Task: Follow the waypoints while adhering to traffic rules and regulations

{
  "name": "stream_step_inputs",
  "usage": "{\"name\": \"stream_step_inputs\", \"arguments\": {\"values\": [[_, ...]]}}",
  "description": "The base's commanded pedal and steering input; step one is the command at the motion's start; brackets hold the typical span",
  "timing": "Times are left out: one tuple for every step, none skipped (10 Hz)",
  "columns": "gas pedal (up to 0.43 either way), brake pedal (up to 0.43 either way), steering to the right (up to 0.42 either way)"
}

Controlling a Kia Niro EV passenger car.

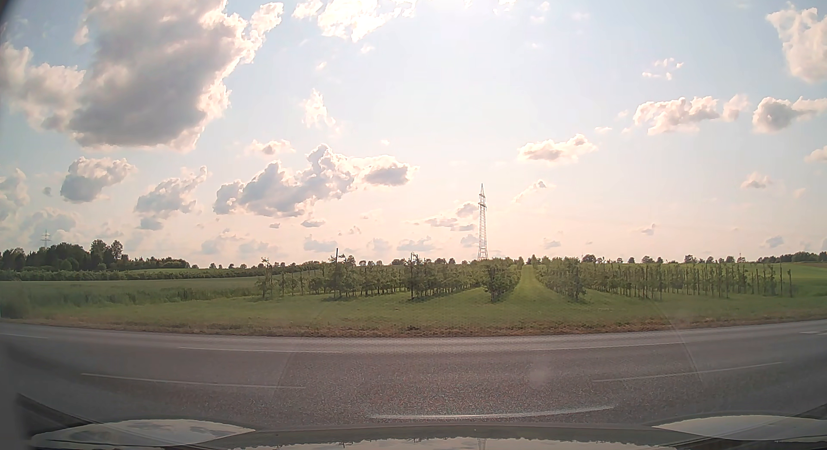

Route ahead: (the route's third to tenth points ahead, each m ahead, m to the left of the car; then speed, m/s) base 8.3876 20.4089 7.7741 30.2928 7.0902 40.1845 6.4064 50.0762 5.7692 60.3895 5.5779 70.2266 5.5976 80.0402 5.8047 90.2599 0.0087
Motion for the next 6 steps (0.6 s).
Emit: {"name": "stream_step_inputs", "arguments": {"values": [[0.000,0.451,0.000],[0.000,0.451,0.000],[0.000,0.451,0.000],[0.000,0.451,0.000],[0.000,0.451,0.000],[0.000,0.445,0.000]]}}
